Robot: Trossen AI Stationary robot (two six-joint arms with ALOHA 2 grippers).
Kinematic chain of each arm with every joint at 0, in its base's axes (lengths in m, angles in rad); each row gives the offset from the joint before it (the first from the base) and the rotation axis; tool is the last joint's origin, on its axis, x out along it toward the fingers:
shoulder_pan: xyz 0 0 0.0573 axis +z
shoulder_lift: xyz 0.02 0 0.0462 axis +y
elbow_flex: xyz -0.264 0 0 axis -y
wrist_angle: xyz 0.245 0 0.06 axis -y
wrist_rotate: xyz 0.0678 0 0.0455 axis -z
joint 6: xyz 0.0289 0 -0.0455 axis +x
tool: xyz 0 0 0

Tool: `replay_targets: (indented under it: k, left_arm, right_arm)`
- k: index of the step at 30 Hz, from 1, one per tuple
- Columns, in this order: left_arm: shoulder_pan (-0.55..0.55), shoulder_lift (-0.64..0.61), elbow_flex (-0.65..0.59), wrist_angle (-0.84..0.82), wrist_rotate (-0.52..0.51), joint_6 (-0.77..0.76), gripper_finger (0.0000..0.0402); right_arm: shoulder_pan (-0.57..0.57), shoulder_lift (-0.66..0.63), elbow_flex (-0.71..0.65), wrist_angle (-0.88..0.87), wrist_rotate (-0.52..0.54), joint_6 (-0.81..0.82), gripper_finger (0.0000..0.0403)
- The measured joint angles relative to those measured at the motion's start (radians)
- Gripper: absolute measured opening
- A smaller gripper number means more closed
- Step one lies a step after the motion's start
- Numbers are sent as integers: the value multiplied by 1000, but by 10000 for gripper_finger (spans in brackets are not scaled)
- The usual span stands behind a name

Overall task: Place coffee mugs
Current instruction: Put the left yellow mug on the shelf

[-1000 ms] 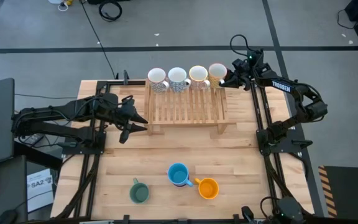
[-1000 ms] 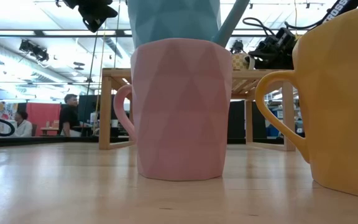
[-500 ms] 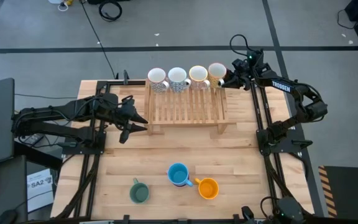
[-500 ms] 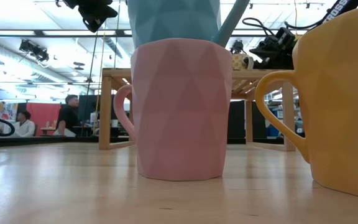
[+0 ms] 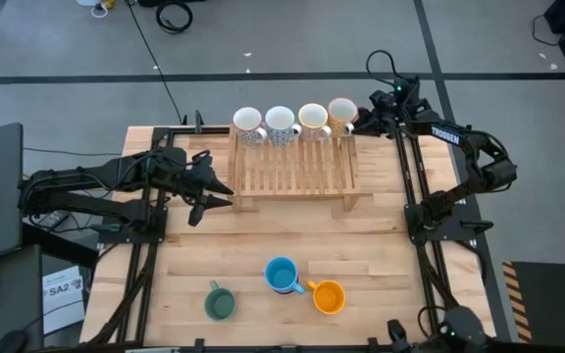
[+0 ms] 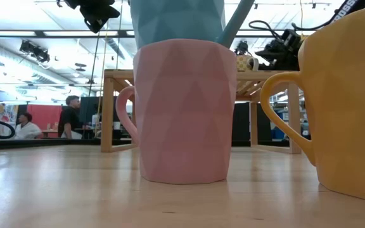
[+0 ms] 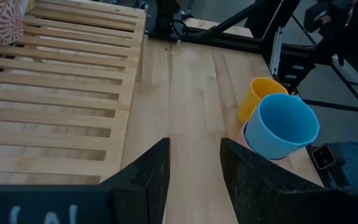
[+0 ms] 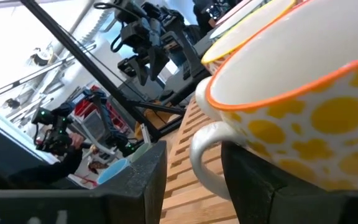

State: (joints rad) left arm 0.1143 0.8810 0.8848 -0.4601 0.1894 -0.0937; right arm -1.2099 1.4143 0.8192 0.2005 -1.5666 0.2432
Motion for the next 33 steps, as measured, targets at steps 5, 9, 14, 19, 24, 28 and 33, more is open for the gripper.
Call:
replay_targets:
  k: [5, 9, 14, 19, 24, 28, 33]
  left_arm:
    - [0, 0, 0, 0, 0, 0, 146]
    - [0, 0, 0, 0, 0, 0, 146]
    - [0, 0, 0, 0, 0, 0, 146]
    - [0, 0, 0, 0, 0, 0, 146]
    - [0, 0, 0, 0, 0, 0, 146]
    - [0, 0, 0, 0, 0, 0, 146]
    - [0, 0, 0, 0, 0, 0, 146]
  right_arm:
    - [-17, 0, 0, 0, 0, 0, 158]
    - [-32, 0, 0, 0, -1, 0, 158]
    - [-37, 0, 0, 0, -1, 1, 158]
    - [-37, 0, 0, 0, -2, 10, 158]
    - [-37, 0, 0, 0, -3, 77, 158]
    - [-37, 0, 0, 0, -3, 79, 158]
    - [-37, 0, 0, -3, -3, 79, 158]
